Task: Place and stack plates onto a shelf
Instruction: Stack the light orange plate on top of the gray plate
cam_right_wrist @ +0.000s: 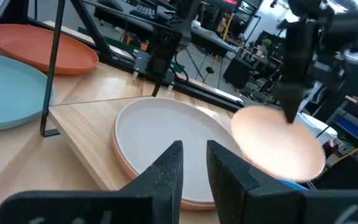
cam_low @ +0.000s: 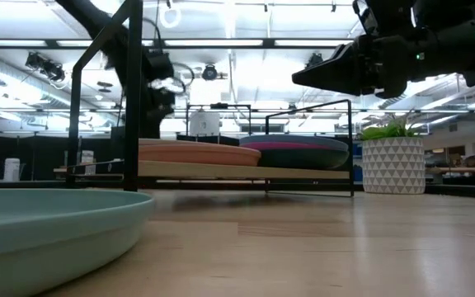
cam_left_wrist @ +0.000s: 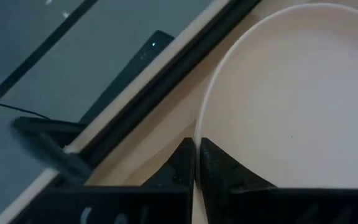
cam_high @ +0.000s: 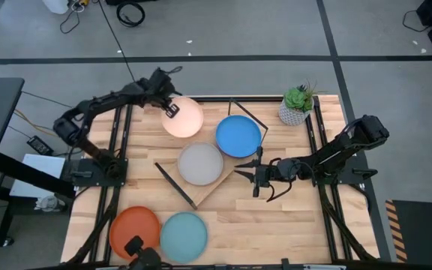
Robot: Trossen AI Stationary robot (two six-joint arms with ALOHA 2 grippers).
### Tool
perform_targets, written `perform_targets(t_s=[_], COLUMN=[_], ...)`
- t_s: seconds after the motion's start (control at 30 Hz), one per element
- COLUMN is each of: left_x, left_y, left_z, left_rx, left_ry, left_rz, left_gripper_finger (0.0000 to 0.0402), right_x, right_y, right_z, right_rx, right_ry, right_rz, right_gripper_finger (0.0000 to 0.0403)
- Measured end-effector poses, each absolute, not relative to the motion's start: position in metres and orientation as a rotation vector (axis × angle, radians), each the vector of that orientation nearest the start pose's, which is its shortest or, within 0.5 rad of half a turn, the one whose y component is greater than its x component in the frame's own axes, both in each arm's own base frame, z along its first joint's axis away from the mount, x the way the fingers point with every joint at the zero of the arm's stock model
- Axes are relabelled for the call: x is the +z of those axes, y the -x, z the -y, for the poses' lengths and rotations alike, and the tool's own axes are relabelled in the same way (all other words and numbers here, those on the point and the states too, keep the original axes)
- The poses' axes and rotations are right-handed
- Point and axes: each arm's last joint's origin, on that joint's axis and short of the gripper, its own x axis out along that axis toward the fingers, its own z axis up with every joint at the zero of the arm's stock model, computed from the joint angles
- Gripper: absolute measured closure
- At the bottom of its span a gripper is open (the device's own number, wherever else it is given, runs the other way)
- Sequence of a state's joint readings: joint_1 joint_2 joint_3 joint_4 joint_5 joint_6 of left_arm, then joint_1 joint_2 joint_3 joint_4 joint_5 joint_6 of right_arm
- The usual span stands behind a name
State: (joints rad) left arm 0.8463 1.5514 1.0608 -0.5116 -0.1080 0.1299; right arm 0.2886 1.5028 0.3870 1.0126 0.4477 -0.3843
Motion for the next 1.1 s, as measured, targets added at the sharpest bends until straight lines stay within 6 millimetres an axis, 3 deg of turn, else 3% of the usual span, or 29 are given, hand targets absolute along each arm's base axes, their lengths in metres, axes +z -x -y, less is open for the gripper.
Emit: perform_targets(t_s=[0.2,0.37,0.7,0.93,1.1], left_x=[0.272,0.286,0.272,0.257,0.249], left_y=[-0.197,-0.199,-0.245,-0.265,-0.271], left_z=[-0.224,-0.209,-0.147,-0.105,-0.09], left_rx=[0.73,0.544,0.256,0.221,0.246], left_ry=[0.267,0.325,0.253,0.195,0.13], left_rz=[-0.967,-0.904,-0.951,-1.009,-0.998], left_gripper_finger=[0.0387,0.0387,0.0387,0.0383,0.0383], right_x=[0.164,0.164,0.164,0.164,0.164], right_y=[-0.25,-0.25,-0.25,-0.25,-0.25], right_z=[-0.061,-0.061,-0.06,-0.06,-0.06], right_rx=[-0.139,-0.137,-0.143,-0.143,-0.143], right_ry=[0.404,0.404,0.403,0.4,0.398], right_rz=[-0.123,-0.122,-0.123,-0.122,-0.117], right_gripper_finger=[0.0325,0.0325,0.0325,0.0325,0.0325])
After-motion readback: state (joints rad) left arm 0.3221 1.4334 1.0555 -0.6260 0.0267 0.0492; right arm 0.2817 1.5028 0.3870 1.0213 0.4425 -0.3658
